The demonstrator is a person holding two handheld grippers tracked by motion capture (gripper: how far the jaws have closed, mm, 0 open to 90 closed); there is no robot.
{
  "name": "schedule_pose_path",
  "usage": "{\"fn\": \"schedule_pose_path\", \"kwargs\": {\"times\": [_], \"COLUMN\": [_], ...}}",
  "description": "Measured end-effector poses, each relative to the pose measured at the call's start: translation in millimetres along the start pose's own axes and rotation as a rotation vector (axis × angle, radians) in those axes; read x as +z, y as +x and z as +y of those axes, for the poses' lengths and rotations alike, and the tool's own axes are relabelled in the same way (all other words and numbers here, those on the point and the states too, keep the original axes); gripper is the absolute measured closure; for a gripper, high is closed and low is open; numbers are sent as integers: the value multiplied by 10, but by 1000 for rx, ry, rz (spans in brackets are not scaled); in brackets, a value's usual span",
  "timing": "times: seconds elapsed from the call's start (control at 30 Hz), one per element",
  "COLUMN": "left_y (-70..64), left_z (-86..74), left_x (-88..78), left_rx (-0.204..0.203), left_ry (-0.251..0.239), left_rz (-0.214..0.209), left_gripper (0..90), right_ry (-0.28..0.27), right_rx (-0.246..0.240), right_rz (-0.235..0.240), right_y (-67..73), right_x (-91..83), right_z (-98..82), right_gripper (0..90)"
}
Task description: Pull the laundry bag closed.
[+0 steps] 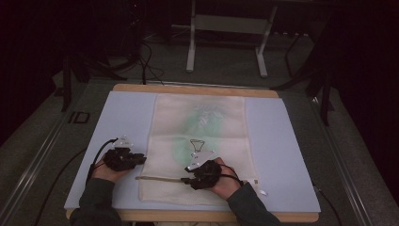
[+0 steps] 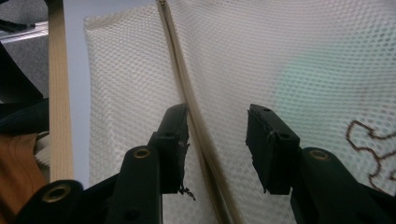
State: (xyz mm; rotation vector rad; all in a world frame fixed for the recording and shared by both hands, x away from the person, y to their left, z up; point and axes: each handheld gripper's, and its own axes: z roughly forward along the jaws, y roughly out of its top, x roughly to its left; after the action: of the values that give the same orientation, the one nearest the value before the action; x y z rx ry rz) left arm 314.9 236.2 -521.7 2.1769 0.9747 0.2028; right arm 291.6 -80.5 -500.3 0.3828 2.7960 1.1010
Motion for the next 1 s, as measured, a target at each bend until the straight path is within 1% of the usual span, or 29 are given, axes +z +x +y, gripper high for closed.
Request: {"fn": "schedule_pose_path", "kwargs": {"times": [0.17,0.23,0.33,0.43,0.57,0.7,0.9,1.0], "left_y": [-17,-20,-21,-30,-37,-45,-39,-38], "left_z": [0,0,-3,3,5,8,4,4], "left_x": [14,19,31,26,30,43,40,40], "left_rx": [16,22,24,29,34,38,34,34], "left_ry": [15,18,33,29,31,45,43,41], "left_rz": [-18,-29,-29,-30,-39,-35,-33,-36], "left_gripper": [794,829,861,888,894,894,894,893], "right_ry": [-1,-2,0,-1,1,-3,-12,-10], "right_rx": [-13,-17,-23,-27,-31,-31,-37,-42], "right_rz": [3,7,11,16,24,32,40,53], "right_y": [24,43,55,64,78,97,118,134], "right_x": [42,67,93,120,152,182,230,260], "right_z": [40,66,86,101,122,151,204,238], "right_gripper": [584,584,584,585,586,575,574,599]}}
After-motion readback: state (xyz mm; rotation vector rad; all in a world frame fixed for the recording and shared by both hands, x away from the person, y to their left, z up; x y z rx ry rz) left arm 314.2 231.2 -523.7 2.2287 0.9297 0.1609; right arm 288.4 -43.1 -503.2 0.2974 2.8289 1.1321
